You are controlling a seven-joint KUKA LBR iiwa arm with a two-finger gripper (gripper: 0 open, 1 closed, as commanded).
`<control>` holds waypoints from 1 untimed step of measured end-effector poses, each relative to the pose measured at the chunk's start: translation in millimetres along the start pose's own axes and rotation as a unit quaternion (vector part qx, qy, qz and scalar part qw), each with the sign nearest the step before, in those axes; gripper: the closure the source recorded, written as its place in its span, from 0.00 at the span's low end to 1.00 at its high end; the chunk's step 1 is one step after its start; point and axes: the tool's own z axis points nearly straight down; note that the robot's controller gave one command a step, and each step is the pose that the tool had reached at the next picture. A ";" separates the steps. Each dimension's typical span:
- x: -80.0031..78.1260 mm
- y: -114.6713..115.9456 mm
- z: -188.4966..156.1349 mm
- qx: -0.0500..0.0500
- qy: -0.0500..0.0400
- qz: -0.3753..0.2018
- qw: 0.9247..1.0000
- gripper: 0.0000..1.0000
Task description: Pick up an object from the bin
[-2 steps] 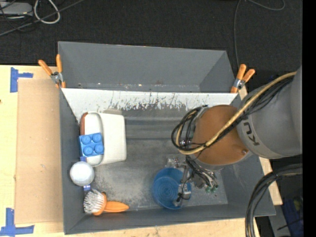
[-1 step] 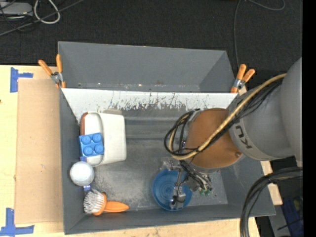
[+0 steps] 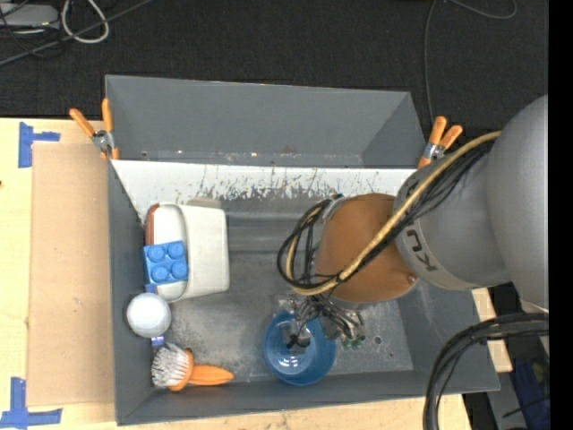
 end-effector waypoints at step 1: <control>0.0 0.0 0.0 0.000 0.000 0.000 1.000 1.00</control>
Offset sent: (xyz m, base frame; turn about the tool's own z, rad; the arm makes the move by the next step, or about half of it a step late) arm -0.0139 0.0173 -0.0053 -0.2658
